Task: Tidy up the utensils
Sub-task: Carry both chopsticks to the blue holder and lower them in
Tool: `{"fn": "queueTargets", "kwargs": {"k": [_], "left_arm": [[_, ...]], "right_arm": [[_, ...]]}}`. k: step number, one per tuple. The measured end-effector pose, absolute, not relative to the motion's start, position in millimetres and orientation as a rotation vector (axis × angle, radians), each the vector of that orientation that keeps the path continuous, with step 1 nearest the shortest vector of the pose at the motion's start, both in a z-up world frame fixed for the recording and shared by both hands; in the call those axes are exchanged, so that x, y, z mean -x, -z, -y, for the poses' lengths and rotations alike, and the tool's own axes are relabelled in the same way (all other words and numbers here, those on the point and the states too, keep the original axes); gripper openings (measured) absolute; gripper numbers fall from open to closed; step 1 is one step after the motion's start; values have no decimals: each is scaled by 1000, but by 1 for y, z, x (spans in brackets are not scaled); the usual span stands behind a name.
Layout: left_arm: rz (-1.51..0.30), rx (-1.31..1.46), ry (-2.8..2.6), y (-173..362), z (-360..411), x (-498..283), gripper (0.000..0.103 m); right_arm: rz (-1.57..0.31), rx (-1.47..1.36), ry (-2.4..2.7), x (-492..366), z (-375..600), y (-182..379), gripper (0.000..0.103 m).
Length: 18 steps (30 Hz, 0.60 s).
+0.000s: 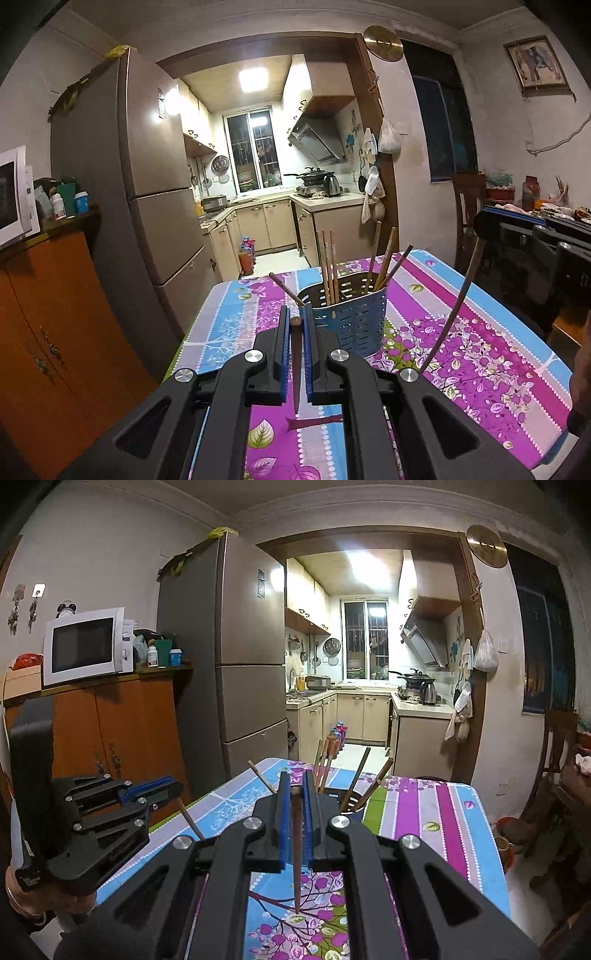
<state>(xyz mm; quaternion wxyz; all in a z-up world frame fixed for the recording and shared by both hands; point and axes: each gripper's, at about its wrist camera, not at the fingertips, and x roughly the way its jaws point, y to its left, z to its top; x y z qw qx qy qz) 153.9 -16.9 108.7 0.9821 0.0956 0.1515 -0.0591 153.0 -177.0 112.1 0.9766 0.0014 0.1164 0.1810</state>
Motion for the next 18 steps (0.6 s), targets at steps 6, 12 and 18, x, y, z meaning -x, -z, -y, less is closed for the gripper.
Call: {"fn": "queueTargets", "kwargs": {"k": [6, 12, 18], "left_arm": [[-289, -207, 112, -114, 22, -159, 8], [-223, -193, 137, -155, 30, -179, 8], [-133, -122, 180, -215, 27, -207, 8]], "right_arm": [[-215, 8, -359, -168, 176, -129, 5], [-166, 19, -338, -192, 176, -161, 5], [-84, 14, -319, -212, 180, -200, 5]]}}
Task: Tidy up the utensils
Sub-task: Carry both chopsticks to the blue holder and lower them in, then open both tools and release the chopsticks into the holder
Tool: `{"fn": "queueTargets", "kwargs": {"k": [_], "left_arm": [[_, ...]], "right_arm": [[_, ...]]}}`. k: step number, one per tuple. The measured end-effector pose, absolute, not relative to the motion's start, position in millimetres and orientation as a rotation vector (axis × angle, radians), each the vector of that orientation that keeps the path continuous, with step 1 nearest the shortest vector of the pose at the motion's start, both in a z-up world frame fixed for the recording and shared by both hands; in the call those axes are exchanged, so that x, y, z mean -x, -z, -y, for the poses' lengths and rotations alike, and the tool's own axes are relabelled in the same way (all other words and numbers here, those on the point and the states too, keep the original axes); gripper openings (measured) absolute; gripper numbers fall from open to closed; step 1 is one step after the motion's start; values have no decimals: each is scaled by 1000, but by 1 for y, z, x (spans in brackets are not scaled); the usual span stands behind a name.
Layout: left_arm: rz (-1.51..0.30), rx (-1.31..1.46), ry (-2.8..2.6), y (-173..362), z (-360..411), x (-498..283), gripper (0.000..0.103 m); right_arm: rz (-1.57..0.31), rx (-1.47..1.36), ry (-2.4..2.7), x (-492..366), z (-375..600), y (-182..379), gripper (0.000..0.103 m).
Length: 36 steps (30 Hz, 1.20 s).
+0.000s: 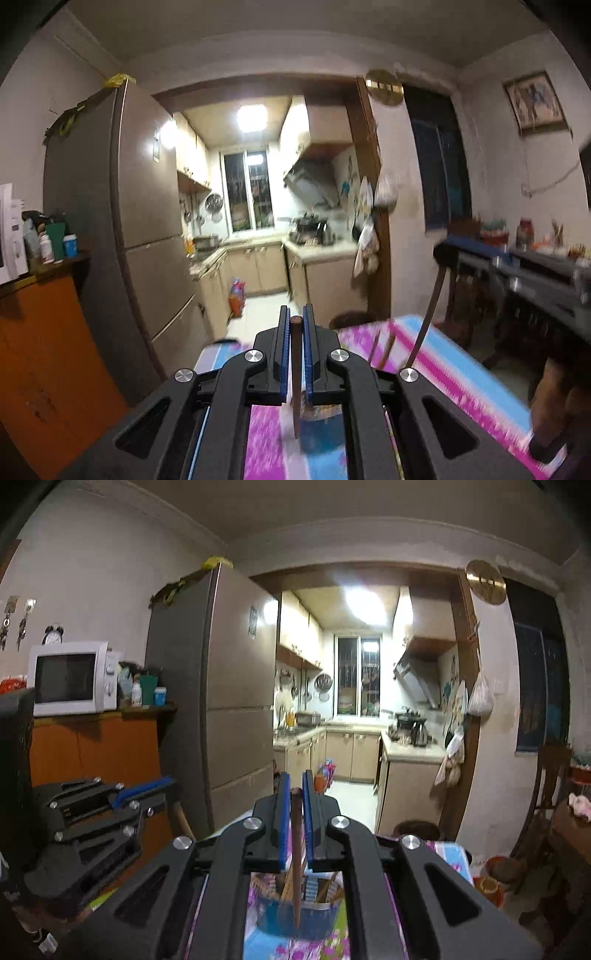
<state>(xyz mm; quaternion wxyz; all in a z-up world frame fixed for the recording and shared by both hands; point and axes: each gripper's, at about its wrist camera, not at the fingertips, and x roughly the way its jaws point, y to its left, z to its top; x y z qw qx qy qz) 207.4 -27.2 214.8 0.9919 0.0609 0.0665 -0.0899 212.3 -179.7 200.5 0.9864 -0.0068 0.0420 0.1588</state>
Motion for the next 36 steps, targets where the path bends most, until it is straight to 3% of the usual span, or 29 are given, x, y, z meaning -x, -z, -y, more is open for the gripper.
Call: {"fn": "queueTargets", "kwargs": {"k": [5, 9, 17, 26, 28, 29, 33, 35, 36], "left_arm": [[-81, -72, 203, -251, 33, -250, 8], [-141, -49, 228, -244, 39, -289, 8], [-334, -78, 234, -165, 48, -361, 8], [-431, 23, 187, -96, 13, -396, 9], [-420, 39, 177, -99, 5, -392, 20], [-397, 47, 170, -106, 1, -388, 30], [-247, 74, 144, -150, -23, -346, 49], [-151, 70, 115, -171, -38, -310, 77], [-110, 66, 86, -177, -44, -292, 83]], "right_arm": [[-28, -11, -299, -242, 185, -220, 5], [-37, -53, -290, -274, 191, -210, 5], [-153, -100, -276, -332, 193, -145, 5], [-282, -155, -277, -355, 193, -85, 6], [-284, -163, -263, -352, 195, -86, 25], [-260, -175, -250, -345, 201, -90, 44], [-173, -185, -214, -316, 228, -112, 47], [-135, -180, -188, -296, 241, -121, 52], [-113, -169, -171, -280, 247, -125, 63]]}}
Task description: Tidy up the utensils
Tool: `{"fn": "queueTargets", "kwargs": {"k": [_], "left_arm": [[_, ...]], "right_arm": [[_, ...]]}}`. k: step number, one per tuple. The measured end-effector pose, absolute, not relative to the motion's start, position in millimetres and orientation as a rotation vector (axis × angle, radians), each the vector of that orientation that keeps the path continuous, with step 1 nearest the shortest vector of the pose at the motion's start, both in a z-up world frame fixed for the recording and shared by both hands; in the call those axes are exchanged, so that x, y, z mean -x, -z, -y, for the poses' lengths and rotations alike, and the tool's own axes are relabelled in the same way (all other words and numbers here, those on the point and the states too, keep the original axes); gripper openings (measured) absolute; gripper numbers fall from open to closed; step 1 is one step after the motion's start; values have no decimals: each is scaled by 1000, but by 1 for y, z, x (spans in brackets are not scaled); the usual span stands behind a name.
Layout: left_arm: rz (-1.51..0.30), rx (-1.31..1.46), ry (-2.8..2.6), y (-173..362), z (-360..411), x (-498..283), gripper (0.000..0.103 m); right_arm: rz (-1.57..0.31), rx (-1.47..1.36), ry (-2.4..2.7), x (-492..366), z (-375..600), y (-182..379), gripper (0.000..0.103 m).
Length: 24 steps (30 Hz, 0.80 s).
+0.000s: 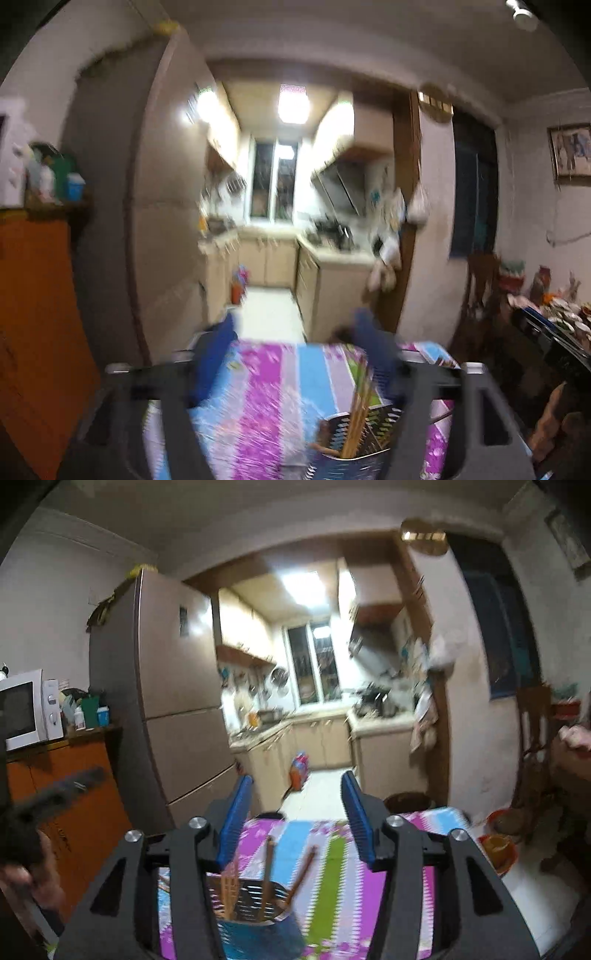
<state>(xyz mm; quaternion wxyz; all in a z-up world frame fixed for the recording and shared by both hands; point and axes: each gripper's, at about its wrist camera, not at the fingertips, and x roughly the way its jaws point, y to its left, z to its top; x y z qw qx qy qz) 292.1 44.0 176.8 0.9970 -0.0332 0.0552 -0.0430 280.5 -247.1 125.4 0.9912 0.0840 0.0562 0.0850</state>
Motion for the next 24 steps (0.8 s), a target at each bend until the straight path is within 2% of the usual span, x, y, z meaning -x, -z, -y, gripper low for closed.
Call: {"fn": "queueTargets", "kwargs": {"k": [1, 3, 8, 10, 13, 19, 24], "left_arm": [[-75, 61, 64, -180, -48, -275, 89], [-13, 32, 29, -180, -54, -240, 99], [-1, -44, -22, -148, -57, -158, 98], [-61, -55, -24, -133, -55, -137, 98], [-148, -27, -6, -110, -54, -120, 98], [-214, -16, 2, -71, -33, -98, 98], [-271, -90, 33, -47, -8, -88, 98]], "right_arm": [[-92, -158, -152, -265, 252, -127, 71], [-50, -125, -94, -226, 257, -127, 98], [42, -53, 65, -132, 248, -97, 98], [-37, -32, 112, -115, 242, -81, 98], [-175, 31, 180, -102, 227, -57, 98], [-205, -43, 122, -80, 206, -32, 98], [-203, 13, 128, -70, 185, -27, 98]]}}
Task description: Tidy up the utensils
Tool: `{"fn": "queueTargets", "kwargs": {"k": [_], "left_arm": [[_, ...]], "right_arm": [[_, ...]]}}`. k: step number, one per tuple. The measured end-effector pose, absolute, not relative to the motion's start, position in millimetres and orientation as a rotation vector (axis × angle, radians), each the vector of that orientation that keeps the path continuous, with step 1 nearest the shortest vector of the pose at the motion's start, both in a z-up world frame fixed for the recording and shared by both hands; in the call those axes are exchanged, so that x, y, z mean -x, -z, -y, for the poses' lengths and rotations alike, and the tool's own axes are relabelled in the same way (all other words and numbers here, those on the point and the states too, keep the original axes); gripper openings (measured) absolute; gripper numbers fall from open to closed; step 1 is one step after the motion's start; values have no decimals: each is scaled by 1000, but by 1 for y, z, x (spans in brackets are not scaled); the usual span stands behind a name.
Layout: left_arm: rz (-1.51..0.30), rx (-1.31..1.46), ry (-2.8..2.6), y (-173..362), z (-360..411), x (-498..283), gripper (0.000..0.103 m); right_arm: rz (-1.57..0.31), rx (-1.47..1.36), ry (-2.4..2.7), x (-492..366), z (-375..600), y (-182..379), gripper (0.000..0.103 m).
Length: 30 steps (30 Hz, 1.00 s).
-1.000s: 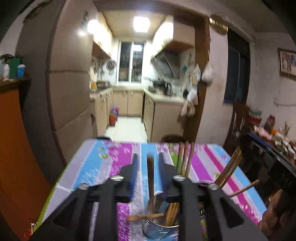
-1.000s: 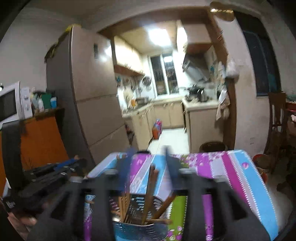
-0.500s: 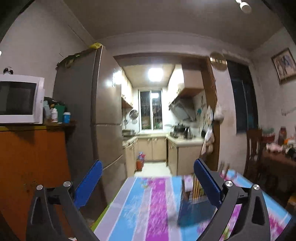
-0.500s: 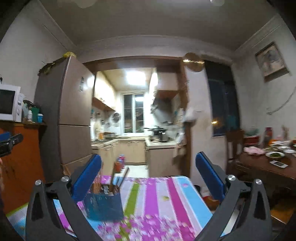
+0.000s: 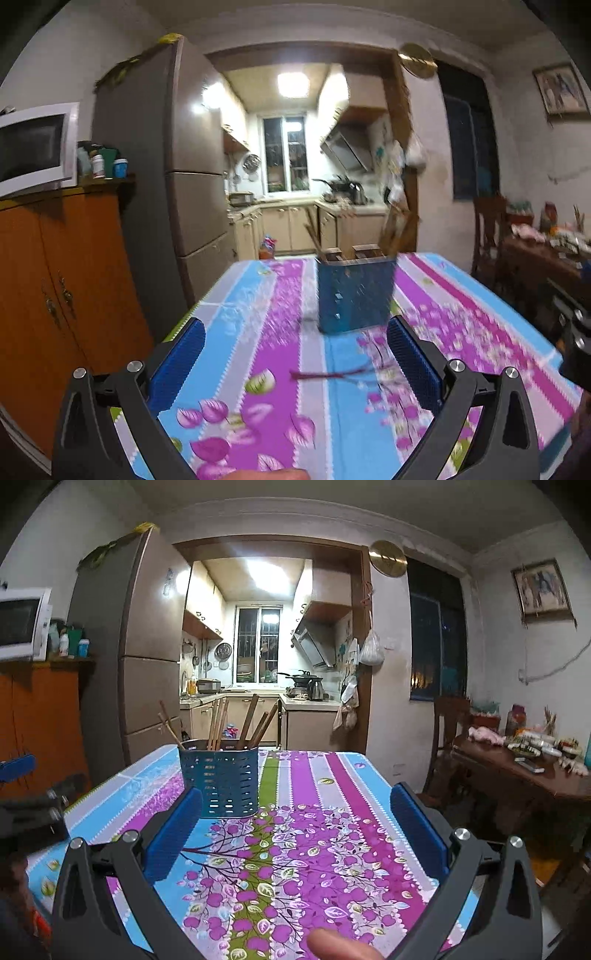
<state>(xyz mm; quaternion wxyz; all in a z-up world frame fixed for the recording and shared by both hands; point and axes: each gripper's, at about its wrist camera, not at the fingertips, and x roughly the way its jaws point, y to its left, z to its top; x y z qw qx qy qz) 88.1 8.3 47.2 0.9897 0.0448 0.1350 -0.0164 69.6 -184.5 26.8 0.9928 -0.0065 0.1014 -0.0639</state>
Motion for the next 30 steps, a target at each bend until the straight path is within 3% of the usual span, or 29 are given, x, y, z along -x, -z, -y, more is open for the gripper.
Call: {"fn": "queueTargets", "kwargs": {"k": [30], "left_arm": [[-332, -123, 29, -27, 7, -92, 98]], "right_arm": [[-214, -24, 158, -59, 196, -28, 98]]}}
